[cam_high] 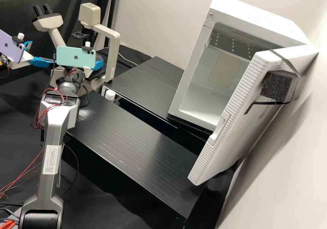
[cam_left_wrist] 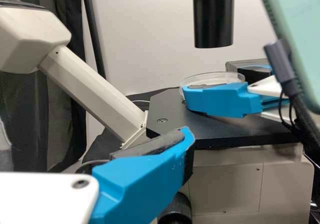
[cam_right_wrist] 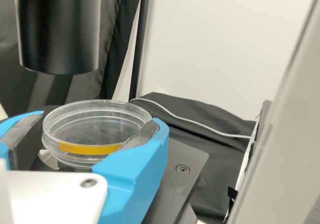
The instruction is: Take out the petri dish and place it under the microscope.
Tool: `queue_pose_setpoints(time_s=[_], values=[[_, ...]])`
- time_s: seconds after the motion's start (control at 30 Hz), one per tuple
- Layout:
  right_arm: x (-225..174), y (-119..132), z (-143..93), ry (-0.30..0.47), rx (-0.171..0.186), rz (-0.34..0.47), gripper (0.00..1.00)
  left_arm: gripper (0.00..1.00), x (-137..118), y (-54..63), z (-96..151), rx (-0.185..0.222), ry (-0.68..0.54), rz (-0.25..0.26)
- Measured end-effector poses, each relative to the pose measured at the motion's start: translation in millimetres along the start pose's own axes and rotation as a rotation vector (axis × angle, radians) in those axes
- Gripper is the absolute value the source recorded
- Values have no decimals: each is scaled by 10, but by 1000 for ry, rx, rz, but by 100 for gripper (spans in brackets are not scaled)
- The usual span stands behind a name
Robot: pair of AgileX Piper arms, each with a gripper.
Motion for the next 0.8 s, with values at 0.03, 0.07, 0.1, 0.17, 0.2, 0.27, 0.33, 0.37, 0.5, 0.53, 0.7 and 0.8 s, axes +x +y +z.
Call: queue_pose_setpoints(time_s=[0.03,0.07,0.1,0.17,0.2,0.27,0.33,0.37,0.5,0.53,0.7,0.8], values=[[10,0,0,0,4,3,0,100,0,0,0,0,0,0],[21,-22,3,0,5,-1,0,100,0,0,0,0,0,0],[29,-35,10,-2,6,-2,0,100,0,0,0,0,0,0],[41,-62,26,-4,5,-9,100,100,0,0,0,0,0,0],[46,-67,28,-4,5,-9,100,100,0,0,0,0,0,0],[55,-71,31,-6,4,-8,100,100,0,0,0,0,0,0],[59,-76,40,-12,-9,-7,100,100,0,0,0,0,0,0],[62,-83,50,-18,-12,-8,100,100,0,0,0,0,0,0],[65,-72,48,-23,-16,-4,100,100,0,0,0,0,0,0],[65,-72,48,-23,-17,-4,100,100,0,0,0,0,0,0],[65,-72,48,-23,-23,-4,100,100,0,0,0,0,0,0],[26,-80,55,-16,-15,-9,100,100,0,0,0,0,0,0]])
